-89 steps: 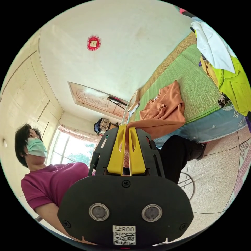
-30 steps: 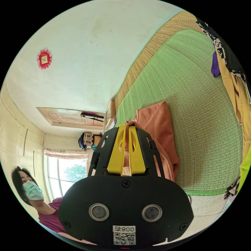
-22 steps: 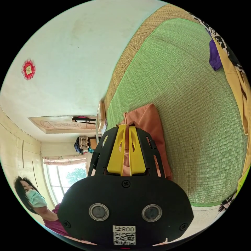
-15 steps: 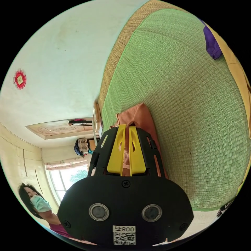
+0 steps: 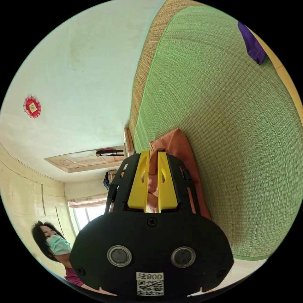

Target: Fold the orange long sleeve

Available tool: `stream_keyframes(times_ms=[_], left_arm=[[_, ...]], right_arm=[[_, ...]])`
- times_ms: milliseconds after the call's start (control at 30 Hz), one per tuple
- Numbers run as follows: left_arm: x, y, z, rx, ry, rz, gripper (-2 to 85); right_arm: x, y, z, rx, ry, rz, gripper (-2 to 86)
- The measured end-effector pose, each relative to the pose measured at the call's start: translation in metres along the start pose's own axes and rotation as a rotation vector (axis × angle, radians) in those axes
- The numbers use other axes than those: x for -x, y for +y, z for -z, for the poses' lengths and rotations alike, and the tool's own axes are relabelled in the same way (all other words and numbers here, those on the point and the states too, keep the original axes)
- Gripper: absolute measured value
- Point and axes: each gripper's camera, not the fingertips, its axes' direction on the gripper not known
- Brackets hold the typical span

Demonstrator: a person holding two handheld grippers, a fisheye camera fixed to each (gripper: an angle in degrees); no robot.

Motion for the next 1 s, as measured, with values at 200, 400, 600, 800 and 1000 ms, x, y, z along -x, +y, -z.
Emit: stream_keyframes(times_ms=[200,400,600,800,1000], left_arm=[[0.005,0.006,-0.005,-0.064,0.087,-0.016,6.5],[-0.003,0.02,-0.014,-0.11,0.163,-0.075,6.1],[-0.013,0.041,-0.025,-0.16,0.176,-0.123,3.3],[-0.036,0.064,-0.041,-0.221,0.147,-0.25,1.1],[-0.103,0.077,-0.128,0.011,-0.263,-0.519,3.8]], right_arm=[[0.013,0.012,-0.019,-0.015,-0.001,0.045,3.3],[0.054,0.04,-0.047,-0.021,0.096,0.218,3.4],[0.114,0.079,-0.082,-0.064,0.272,0.439,3.3],[0.159,0.109,-0.146,-0.018,0.437,0.596,4.2],[0.187,0.112,-0.259,0.092,0.869,0.756,7.2]])
